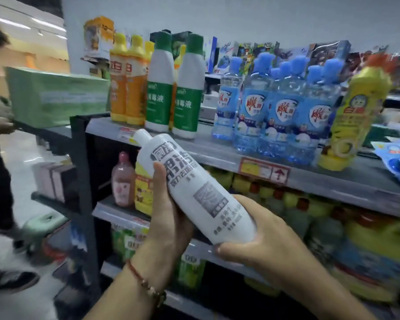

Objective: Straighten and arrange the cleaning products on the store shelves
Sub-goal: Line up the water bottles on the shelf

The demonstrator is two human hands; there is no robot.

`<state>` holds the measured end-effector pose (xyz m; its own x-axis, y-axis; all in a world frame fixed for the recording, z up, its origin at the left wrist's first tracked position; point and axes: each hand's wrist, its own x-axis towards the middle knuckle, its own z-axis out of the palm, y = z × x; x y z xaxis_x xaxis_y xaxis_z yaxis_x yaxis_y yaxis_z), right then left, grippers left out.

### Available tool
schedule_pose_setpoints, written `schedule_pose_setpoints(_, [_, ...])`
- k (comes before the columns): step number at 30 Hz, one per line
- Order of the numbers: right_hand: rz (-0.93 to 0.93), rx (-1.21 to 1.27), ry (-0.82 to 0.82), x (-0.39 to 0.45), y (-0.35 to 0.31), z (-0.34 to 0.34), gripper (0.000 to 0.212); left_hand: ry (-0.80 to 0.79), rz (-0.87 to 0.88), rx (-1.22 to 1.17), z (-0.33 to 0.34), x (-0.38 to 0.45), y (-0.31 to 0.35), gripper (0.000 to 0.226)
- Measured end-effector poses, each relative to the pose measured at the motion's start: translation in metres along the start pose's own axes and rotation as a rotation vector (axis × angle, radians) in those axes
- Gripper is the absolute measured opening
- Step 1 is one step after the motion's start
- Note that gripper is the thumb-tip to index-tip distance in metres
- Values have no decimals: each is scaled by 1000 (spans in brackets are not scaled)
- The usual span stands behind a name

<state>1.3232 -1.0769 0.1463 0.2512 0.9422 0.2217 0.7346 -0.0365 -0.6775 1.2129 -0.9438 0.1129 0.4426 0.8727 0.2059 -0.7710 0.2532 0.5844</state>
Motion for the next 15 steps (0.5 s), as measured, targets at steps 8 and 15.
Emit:
schedule_pose_setpoints(8, [279,462,-38,-147,54,-37,60,-133,-232,126,58,-93,-94,68])
schedule_pose_setpoints(15, [307,1181,8,-238,126,-50,101,-700,-124,585,156,-155,-146,59])
